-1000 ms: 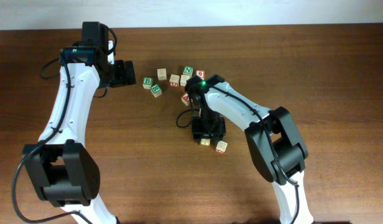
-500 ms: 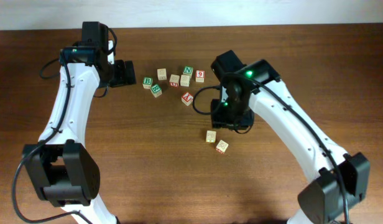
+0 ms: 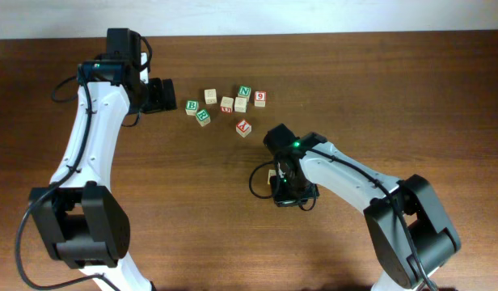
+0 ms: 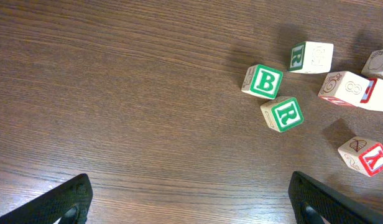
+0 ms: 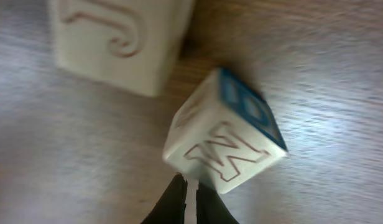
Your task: Rotate 3 blocks
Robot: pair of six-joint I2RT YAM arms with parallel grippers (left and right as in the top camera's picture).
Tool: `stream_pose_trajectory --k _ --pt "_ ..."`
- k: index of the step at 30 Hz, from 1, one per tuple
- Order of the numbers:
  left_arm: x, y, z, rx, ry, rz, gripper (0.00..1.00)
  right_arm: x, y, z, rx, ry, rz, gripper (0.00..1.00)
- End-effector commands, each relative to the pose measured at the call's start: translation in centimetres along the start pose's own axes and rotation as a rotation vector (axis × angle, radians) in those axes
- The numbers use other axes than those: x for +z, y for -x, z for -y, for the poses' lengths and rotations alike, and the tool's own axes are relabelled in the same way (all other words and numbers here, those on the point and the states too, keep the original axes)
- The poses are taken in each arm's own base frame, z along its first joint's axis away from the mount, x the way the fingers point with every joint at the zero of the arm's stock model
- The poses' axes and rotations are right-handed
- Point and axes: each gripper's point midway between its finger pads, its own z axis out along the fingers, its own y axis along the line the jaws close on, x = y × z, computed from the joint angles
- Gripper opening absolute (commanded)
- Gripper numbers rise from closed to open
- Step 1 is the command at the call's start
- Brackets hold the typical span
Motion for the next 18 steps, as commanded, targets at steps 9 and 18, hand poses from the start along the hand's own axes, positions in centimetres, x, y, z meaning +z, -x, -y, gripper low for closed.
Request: stream_pose_trajectory --k 9,18 --pt "0.0 0.5 -0.2 0.01 0.006 0.01 0.99 0.2 2.6 2.2 -0.089 -0.141 0.118 0.06" --pt "0.0 0.6 -0.5 0.003 0.009 0.01 0.99 0.2 3.5 0.8 -0.227 -0.081 0.147 0.04"
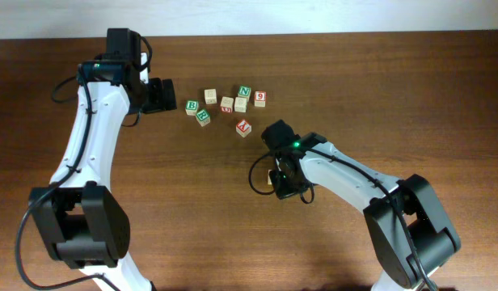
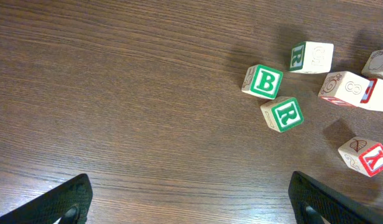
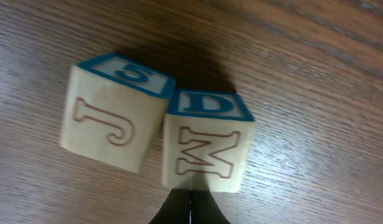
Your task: Rotate 3 blocks
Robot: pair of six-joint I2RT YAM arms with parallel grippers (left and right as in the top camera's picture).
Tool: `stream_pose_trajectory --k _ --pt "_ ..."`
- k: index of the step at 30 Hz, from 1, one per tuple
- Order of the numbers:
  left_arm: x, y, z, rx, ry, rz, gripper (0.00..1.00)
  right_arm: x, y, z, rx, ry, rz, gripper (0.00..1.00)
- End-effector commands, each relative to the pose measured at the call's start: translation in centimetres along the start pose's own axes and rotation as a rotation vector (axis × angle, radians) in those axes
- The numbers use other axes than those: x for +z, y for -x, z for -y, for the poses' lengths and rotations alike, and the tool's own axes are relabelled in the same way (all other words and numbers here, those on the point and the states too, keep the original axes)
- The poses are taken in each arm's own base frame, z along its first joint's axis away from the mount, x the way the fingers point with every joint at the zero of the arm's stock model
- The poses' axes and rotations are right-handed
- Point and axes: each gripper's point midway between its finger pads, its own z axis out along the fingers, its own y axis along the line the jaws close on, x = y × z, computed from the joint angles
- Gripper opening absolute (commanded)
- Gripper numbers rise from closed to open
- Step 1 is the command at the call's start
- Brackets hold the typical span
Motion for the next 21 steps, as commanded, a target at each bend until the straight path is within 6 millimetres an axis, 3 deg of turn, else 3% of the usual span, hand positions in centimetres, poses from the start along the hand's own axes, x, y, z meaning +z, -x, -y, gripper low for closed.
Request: stream_pose_trajectory --k 1,3,5,9,13,15,18,21 --pt "0.0 0.6 -0.3 0.007 0.007 0.01 0.99 0.4 -0.1 -0.3 -0.061 0.019 -0.004 0.04" --pt "0.0 0.6 -0.4 0.005 0.008 0.01 0.99 -0.4 0.1 -0.6 -0.056 0.038 -0.008 0.04" --pt "0.0 0.6 -0.3 0.007 0.007 0.01 0.99 -2.5 0.9 -0.8 -0.024 0.083 0.004 0.04" --pt "0.0 0.6 -0.3 0.006 0.007 0.01 0.99 -4.4 1.9 0.6 0.098 0.155 0.043 0.04" --pt "0.0 0.6 -0.3 0.006 0.007 0.01 0.99 -5.2 6.9 0.9 0.218 0.228 0.227 0.04" --pt "0.0 0.6 -0.3 0.006 0.007 0.01 0.99 -4.6 8.1 1.0 0.322 0.226 0.252 0.04" --pt "0.0 0.6 -0.3 0.006 0.007 0.01 0.99 -2.5 7.4 1.2 0.414 0.187 0.195 0.04" --pt "0.0 0.6 -0.3 0.006 0.007 0.01 0.99 -1.9 6.8 1.7 0.449 0.152 0.169 0.04"
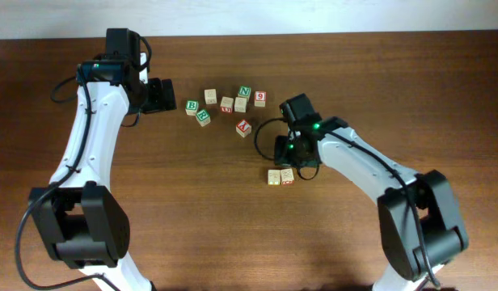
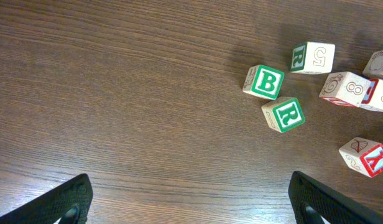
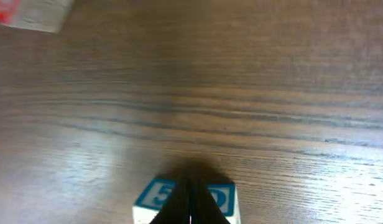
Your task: Rotate 3 blocks
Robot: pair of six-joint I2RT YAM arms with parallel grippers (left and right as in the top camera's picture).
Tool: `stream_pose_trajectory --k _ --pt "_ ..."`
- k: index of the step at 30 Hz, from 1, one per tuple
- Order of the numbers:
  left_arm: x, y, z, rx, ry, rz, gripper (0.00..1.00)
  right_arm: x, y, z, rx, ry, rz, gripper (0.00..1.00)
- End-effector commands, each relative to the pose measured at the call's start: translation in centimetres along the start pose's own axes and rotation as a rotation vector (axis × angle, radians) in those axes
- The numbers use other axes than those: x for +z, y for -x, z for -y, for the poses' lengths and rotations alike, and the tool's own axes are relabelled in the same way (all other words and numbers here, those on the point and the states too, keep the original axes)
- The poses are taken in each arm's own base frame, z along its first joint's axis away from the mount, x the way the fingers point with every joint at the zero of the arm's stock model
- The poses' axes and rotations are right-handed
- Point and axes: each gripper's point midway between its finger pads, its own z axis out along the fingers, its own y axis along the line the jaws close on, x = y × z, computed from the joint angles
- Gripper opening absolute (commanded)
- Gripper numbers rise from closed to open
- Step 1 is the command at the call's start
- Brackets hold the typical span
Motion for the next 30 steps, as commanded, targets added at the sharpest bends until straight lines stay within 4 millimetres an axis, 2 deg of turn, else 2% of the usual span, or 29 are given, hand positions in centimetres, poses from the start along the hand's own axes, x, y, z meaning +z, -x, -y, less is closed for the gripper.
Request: stream_pose_trajectory --k 1,10,13,15,16,18,19,21,23,25,27,30 --pt "0.0 0.6 -0.2 0.008 0.007 0.01 0.99 0.2 -0.1 0.7 0.059 -0.054 -0.002 0.04" --pt "0.0 0.6 -0.2 0.008 0.007 0.01 0.99 0.1 -1.4 1.7 0.1 -0.101 -0.047 0.04" --pt "0.0 0.6 -0.2 0.008 0.007 0.01 0.99 0.1 -1.0 1.6 0.102 -0.095 -0.036 0.04" --pt "0.0 0.6 -0.3 0.007 0.007 0.01 0.99 -1.2 1.2 0.8 0.056 -0.067 0.014 0.05" --pt "0.0 0.6 -0.3 0.007 0.007 0.01 0.99 -2.1 2.6 0.0 0.017 -0.044 0.047 0.08" --pt "0.0 0.6 -0.2 0.009 0.006 0.01 0.99 -5.6 7.1 -2.7 -0.073 0.018 0.175 0.25" --pt "0.0 0.6 -0.2 0.009 0.006 0.01 0.99 -7.3 9.6 -4.2 -0.114 0.051 0.27 0.41" --pt "0.0 0.6 -0.2 0.009 0.006 0.01 0.99 -8.2 12.4 -6.0 -0.152 0.113 0.391 0.53" --pt "0.0 0.6 -0.2 0.009 0.006 0.01 0.99 -7.1 13.1 -7.8 -0.282 0.174 0.413 0.59" --pt "0.0 0.6 -0.2 0.009 0.006 0.01 0.99 -4.0 12.9 -7.9 -0.407 0.162 0.38 0.63" --pt "0.0 0.6 -0.2 0.009 0.006 0.01 0.99 -0.8 12.0 -8.6 -0.519 0.173 0.32 0.66" --pt "0.0 0.6 -0.2 0.009 0.006 0.01 0.99 2.0 10.5 -10.2 -0.624 0.175 0.263 0.68"
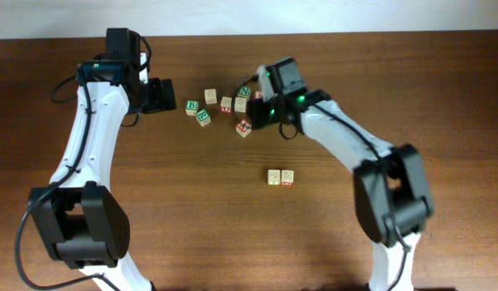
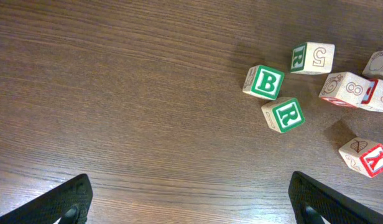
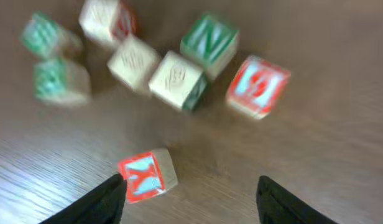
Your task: Rotate 3 blocks
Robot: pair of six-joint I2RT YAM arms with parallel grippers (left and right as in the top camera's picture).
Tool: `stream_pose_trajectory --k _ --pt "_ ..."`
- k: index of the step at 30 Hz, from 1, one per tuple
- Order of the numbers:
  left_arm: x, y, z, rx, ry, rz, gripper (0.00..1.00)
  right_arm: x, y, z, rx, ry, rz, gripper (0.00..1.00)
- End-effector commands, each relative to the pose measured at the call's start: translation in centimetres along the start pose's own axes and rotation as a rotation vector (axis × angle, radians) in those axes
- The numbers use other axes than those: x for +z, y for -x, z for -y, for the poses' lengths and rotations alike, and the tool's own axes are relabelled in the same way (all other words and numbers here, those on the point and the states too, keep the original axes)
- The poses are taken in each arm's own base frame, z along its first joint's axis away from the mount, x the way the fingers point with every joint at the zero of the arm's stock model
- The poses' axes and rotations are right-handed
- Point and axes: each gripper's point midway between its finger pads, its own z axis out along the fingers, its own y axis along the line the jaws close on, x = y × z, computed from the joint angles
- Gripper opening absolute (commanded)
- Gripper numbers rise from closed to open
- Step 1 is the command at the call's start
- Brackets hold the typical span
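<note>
Several letter blocks lie in a cluster at the table's far middle: a green B, a green R, a green N and a red-faced block nearest the front. My right gripper hangs open over this cluster. In the right wrist view the red block sits just inside the right gripper's left finger; the image is blurred. A pair of blocks stands side by side apart from the rest. My left gripper is open left of the cluster, nothing between its fingers.
The left wrist view shows the green B, green R, an R/5 block, an 8 block and the red block. A red 9 block lies right of the N. Bare wood surrounds them.
My right gripper was shut just beyond the pair of blocks; now it is open over the far cluster, beside the red block. The left arm has not moved.
My shut right gripper was at a tilted M/D block beside the J/5 block. Then both blocks stood flush side by side. Then the gripper was off them, farther back. Now it is open at the cluster. The left arm stayed still.
</note>
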Motion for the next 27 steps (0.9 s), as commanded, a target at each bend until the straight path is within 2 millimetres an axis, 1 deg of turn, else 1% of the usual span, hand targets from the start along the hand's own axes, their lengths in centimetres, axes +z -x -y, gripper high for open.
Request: stream_pose_trajectory --k 1,3,4,8,11,14,16,18,21,22,24,27 --pt "0.0 0.6 -0.2 0.009 0.006 0.01 0.99 1.9 -0.3 -3.4 -0.177 0.066 -0.02 0.68" --pt "0.0 0.6 -0.2 0.009 0.006 0.01 0.99 3.0 -1.2 -4.5 -0.198 0.079 -0.04 0.68" --pt "0.0 0.6 -0.2 0.009 0.006 0.01 0.99 3.5 -1.6 -4.7 -0.201 0.081 -0.051 0.66" --pt "0.0 0.5 -0.2 0.009 0.006 0.01 0.99 4.0 -1.9 -4.6 -0.196 0.076 -0.057 0.51" --pt "0.0 0.5 -0.2 0.009 0.006 0.01 0.99 4.3 -2.2 -4.4 -0.191 0.069 -0.067 0.48" --pt "0.0 0.6 -0.2 0.009 0.006 0.01 0.99 4.3 -2.3 -4.2 -0.101 0.057 -0.074 0.39" --pt "0.0 0.6 -0.2 0.009 0.006 0.01 0.99 4.3 -3.0 -3.2 0.006 -0.004 -0.101 0.35" --pt "0.0 0.6 -0.2 0.009 0.006 0.01 0.99 4.1 -4.1 -3.0 0.097 -0.018 -0.147 0.28" --pt "0.0 0.6 -0.2 0.009 0.006 0.01 0.99 3.8 -5.5 -2.9 0.2 -0.037 -0.204 0.24" --pt "0.0 0.6 -0.2 0.009 0.006 0.01 0.99 3.6 -6.0 -3.1 0.223 -0.027 -0.228 0.23" --pt "0.0 0.6 -0.2 0.009 0.006 0.01 0.99 2.7 -6.8 -3.6 0.283 -0.019 -0.277 0.22" --pt "0.0 0.6 -0.2 0.009 0.006 0.01 0.99 0.2 -7.9 -4.0 0.368 -0.046 -0.369 0.19"
